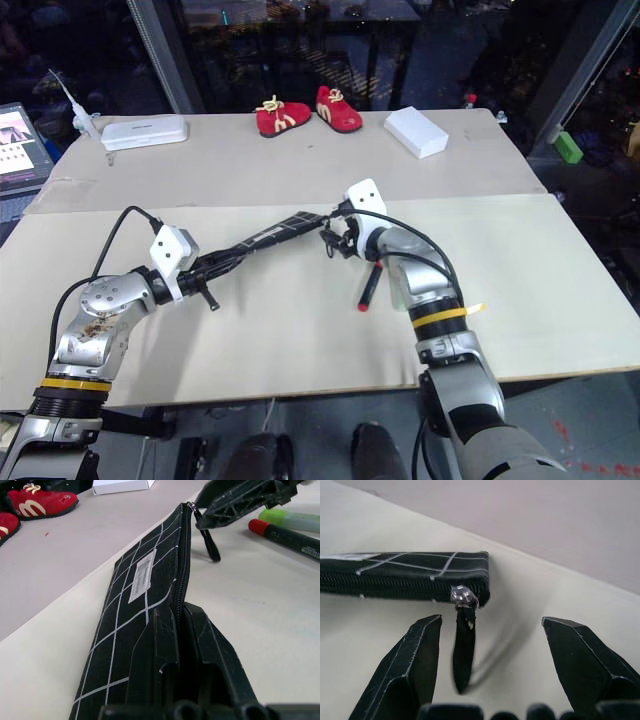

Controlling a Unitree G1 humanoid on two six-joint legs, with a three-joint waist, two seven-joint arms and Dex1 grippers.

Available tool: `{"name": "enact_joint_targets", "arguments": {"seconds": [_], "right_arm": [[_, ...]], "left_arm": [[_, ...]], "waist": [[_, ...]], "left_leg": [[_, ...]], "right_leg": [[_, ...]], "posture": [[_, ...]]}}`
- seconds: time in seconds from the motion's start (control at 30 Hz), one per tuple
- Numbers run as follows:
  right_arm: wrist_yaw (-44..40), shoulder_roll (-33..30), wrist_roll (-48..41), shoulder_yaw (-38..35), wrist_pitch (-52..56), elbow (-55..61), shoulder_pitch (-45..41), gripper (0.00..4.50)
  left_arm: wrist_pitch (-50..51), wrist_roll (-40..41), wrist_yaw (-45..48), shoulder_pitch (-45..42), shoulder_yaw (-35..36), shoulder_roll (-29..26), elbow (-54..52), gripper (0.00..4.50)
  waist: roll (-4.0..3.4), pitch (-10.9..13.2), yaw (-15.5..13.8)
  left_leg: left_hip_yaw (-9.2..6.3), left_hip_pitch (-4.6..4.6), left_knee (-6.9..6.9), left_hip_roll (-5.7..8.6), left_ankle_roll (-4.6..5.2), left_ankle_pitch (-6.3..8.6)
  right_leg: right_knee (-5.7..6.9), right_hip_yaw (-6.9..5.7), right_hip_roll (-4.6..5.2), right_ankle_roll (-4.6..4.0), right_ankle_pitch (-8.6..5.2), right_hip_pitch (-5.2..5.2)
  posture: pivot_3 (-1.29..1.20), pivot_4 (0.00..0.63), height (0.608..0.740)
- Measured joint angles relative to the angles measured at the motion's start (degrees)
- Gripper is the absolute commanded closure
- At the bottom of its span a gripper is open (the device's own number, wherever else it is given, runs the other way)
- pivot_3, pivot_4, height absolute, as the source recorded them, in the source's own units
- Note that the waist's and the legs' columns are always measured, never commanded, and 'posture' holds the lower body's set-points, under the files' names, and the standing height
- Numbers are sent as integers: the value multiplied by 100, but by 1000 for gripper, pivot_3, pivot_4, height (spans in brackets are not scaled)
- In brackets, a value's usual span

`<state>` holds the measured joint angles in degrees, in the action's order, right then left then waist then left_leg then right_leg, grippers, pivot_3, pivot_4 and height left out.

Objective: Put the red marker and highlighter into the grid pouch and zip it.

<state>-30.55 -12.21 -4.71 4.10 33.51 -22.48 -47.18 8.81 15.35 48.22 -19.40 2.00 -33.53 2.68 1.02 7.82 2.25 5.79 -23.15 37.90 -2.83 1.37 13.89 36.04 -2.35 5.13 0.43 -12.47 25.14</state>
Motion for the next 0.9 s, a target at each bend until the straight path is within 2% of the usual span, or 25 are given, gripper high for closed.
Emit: {"name": "enact_joint_targets", "arguments": {"seconds": [0.03, 0.13, 0.4, 0.73, 0.77, 0.8, 0.9], "right_arm": [[-2, 6, 4, 9, -37, -60, -1, 934], [-49, 57, 13, 92, -146, -320, -5, 1662], [-148, 88, 51, 185, -526, -877, -226, 4386], [-501, 161, 113, 271, -782, -1143, -344, 4459], [-780, 67, 100, 405, -779, -926, -255, 4459], [-1405, -187, -23, 670, -775, -348, -1, 4459], [-2247, -501, -135, 1023, -737, 405, 230, 4459]], "left_arm": [[0, 0, -4, 1, 0, 0, 0, 4500], [17, 0, -51, 1, 1, 3, 0, 4500], [45, 1, -149, 28, 1, 18, -51, 4500], [104, 0, -187, 263, -3, 30, -194, 4500], [103, -1, -186, 261, -14, 32, -195, 4500], [96, -3, -179, 270, -29, 35, -198, 4500], [90, -12, -163, 302, -49, 39, -184, 4500]], "waist": [[0, 0, -1], [0, 0, 0], [0, 0, 16], [-1, 0, 7], [-1, 0, 6], [-1, 0, -10], [-1, 0, -21]], "left_leg": [[0, -1, 0, 1, 1, 0], [-1, 0, 0, 1, 1, 1], [-8, 3, 0, 0, 1, 0], [-29, 2, 0, 1, 1, 0], [-31, 1, 0, 1, 1, 1], [-40, -2, 0, 0, 4, 3], [-43, -5, 2, 2, 6, 4]], "right_leg": [[0, 0, 1, 0, 0, 0], [-2, 1, 1, 0, 0, 0], [-1, 2, 0, 0, 0, 1], [3, 1, 1, -1, 1, 0], [2, 1, 1, -1, 0, 0], [3, -1, -1, 0, 0, -1], [4, 0, 0, 1, 1, -2]], "posture": [[0, 150, 740], [0, 150, 740], [0, 150, 740], [0, 150, 740], [0, 150, 740], [0, 150, 740], [0, 150, 740]]}}
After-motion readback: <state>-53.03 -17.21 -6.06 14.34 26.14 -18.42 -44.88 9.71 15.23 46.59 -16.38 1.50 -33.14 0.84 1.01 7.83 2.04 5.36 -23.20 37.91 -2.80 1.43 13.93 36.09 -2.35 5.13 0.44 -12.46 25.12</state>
